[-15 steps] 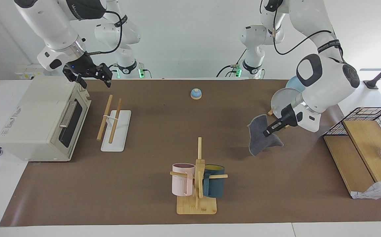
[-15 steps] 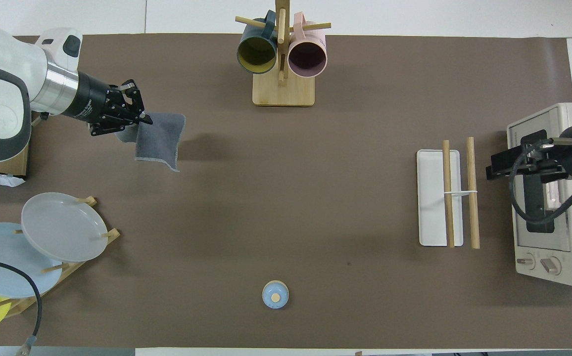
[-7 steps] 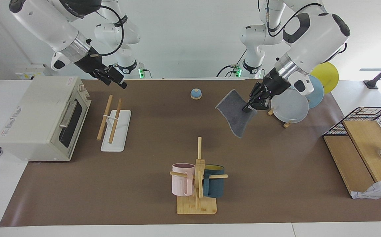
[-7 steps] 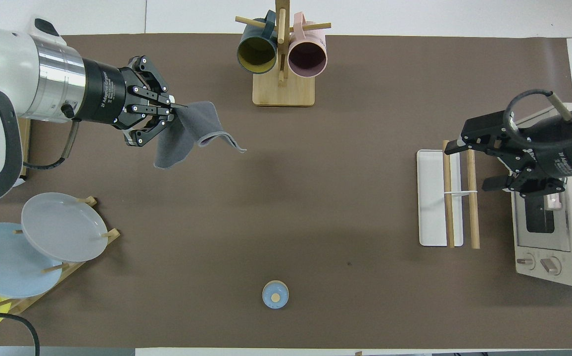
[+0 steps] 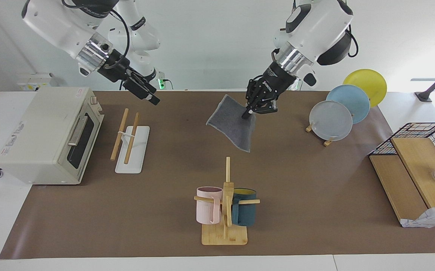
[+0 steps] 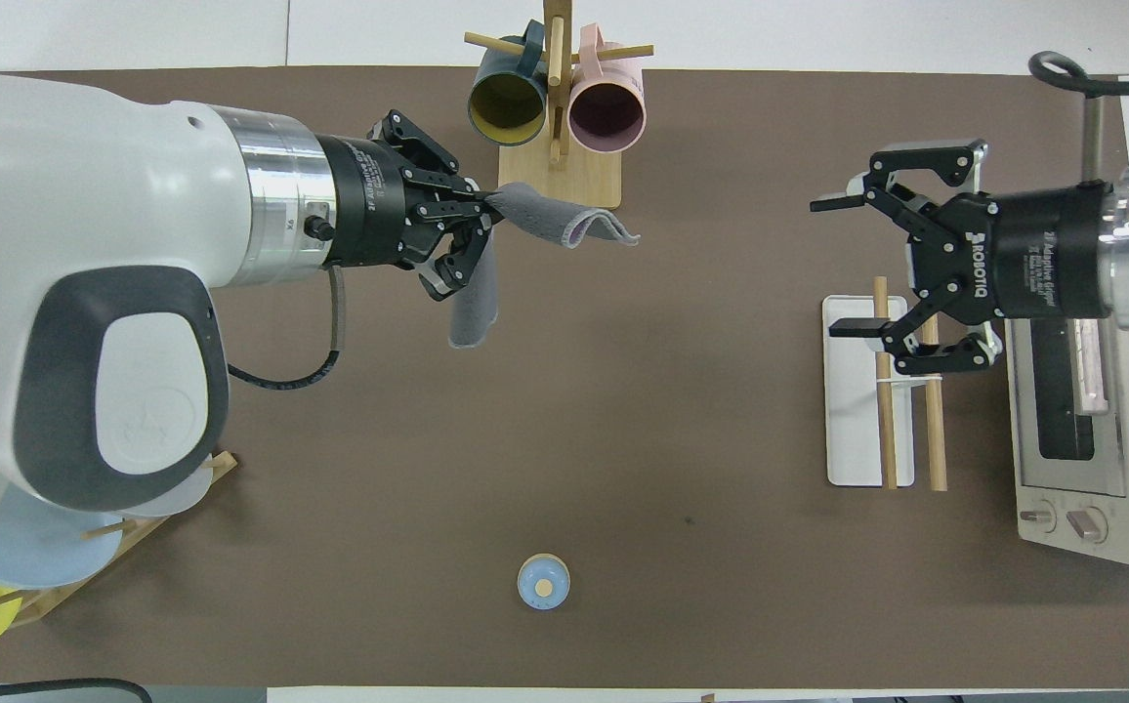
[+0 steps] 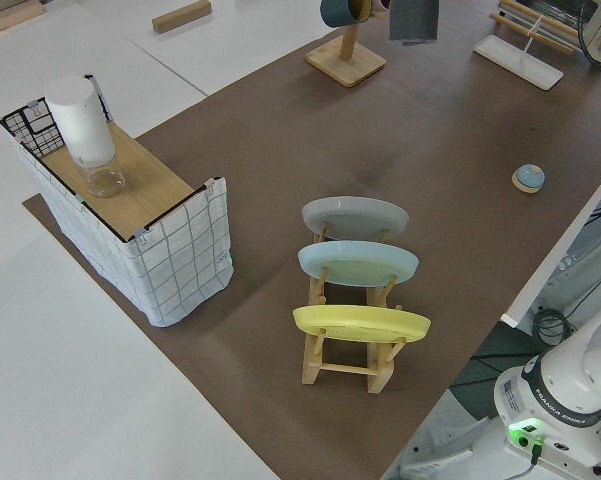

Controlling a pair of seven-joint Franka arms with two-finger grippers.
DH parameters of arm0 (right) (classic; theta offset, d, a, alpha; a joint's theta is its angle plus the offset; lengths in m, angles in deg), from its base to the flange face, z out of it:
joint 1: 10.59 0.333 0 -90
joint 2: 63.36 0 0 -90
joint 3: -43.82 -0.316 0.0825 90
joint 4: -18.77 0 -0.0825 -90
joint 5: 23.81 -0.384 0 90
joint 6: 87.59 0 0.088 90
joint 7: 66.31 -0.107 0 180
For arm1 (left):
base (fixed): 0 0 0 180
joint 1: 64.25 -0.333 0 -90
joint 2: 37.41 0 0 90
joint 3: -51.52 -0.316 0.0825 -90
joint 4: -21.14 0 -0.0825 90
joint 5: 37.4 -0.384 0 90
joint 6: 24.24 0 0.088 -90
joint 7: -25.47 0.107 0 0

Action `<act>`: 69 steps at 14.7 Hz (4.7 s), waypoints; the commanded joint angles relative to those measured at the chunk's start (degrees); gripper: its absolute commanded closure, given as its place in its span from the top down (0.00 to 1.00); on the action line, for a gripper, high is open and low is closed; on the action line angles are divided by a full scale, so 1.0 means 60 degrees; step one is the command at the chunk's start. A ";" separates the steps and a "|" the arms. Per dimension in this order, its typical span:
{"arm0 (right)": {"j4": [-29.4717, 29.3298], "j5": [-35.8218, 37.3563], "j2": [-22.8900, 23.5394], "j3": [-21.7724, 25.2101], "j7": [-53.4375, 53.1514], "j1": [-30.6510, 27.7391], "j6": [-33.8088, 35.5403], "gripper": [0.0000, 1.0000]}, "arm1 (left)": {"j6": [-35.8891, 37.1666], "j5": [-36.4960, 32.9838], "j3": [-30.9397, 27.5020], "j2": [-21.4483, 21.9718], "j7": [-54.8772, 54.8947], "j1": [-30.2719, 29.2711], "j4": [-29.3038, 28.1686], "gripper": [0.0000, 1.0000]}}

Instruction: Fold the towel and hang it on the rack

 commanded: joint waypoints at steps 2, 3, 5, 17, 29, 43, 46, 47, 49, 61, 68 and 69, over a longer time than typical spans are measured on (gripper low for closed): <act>0.0311 -0.0410 -0.0189 -0.0039 -0.1584 0.0780 -0.1061 1.00 | -0.1018 0.0163 -0.0145 0.0529 -0.1880 0.0777 -0.0741 0.00; 0.0311 -0.0410 -0.0189 -0.0039 -0.1628 0.1057 -0.1323 1.00 | -0.1034 0.0163 -0.0145 0.0573 -0.2073 0.0924 -0.0785 0.00; 0.0311 -0.0410 -0.0014 -0.0039 -0.1846 0.1411 -0.2054 1.00 | -0.1063 0.0163 -0.0131 0.0675 -0.2439 0.0969 -0.0961 0.00; 0.0516 -0.0381 0.0045 -0.0024 -0.2243 0.1894 -0.2087 1.00 | -0.1019 0.0163 -0.0116 0.0705 -0.3129 0.1086 -0.1064 0.00; 0.0399 -0.0395 0.0397 -0.0039 -0.1658 0.1909 -0.2307 0.00 | -0.0976 0.0163 -0.0116 0.0764 -0.3393 0.1086 -0.1079 0.00; 0.1187 0.3615 -0.0070 -0.0010 0.6846 0.1792 -0.0696 0.00 | -0.0931 0.0060 -0.0116 0.1363 -0.1829 0.1262 -0.2218 1.00; 0.1759 0.4640 -0.0305 -0.0010 0.8723 0.1573 -0.0696 0.00 | -0.0946 0.0060 -0.0130 0.1832 -0.0235 0.1116 -0.3126 1.00; 0.1949 0.4890 -0.0422 -0.0010 0.9323 0.1427 -0.0710 0.00 | -0.0946 0.0060 -0.0159 0.1964 0.0452 0.1058 -0.3405 1.00; 0.2170 0.4966 -0.0482 -0.0010 1.0030 0.1076 -0.0681 0.00 | -0.0786 0.0075 -0.0174 0.2140 0.2150 0.0475 -0.3772 1.00; 0.2786 0.6664 -0.0350 -0.0010 1.1189 0.0241 -0.0813 0.00 | 0.1673 -0.1517 -0.0247 0.2083 1.2683 -0.2926 -0.3380 1.00; 0.2947 0.6885 -0.0379 -0.0010 1.2694 -0.0989 -0.0798 0.00 | 0.3972 -0.4624 -0.0233 0.1059 1.8426 -0.3412 -0.0951 1.00; 0.2947 0.6885 -0.0379 -0.0010 1.3061 -0.1151 -0.0798 0.00 | 0.4338 -0.4816 -0.0233 0.0883 1.9187 -0.3411 -0.0555 1.00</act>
